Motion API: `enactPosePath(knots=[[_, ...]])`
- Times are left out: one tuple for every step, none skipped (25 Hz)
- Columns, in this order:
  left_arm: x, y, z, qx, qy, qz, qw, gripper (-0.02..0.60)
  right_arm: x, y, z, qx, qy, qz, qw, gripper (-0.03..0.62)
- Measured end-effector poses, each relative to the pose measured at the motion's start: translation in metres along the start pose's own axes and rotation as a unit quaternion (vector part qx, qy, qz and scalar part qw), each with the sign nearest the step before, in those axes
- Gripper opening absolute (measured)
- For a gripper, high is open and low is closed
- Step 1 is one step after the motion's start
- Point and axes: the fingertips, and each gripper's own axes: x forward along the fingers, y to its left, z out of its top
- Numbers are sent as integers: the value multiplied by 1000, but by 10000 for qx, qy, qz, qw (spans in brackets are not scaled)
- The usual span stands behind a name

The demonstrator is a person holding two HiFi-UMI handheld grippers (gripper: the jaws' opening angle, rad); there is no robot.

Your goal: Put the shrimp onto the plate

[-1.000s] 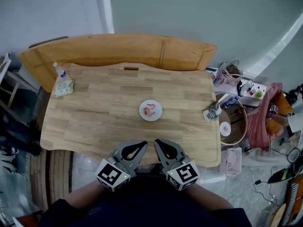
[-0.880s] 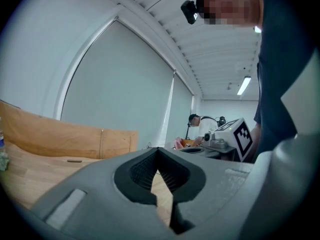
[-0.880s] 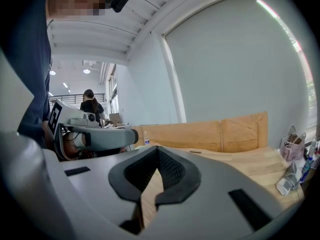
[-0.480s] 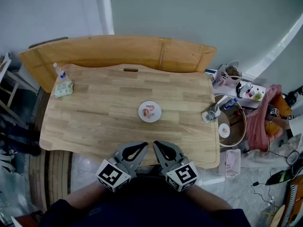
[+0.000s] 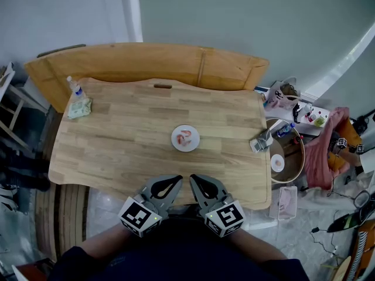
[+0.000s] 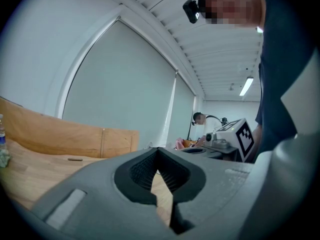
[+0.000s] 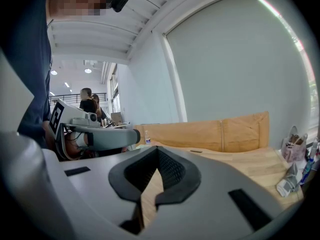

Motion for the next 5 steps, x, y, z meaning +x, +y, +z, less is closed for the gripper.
enactPosePath(knots=[[0,0,0,-18,-2,11,10000,5,0,0,0,0,1,3,10000,9],[0,1,0,-18,-1,16,10000,6,0,0,0,2,1,4,10000,9],[0,1,0,0,3,17,10000,5,0,0,0,4,1,4,10000,9],[0,1,-1,29,8,15,10000,5,0,-1,0,7,1,4,10000,9],[1,2,-1,62,13,11,10000,6,0,-1,0,10,2,3,10000,9]])
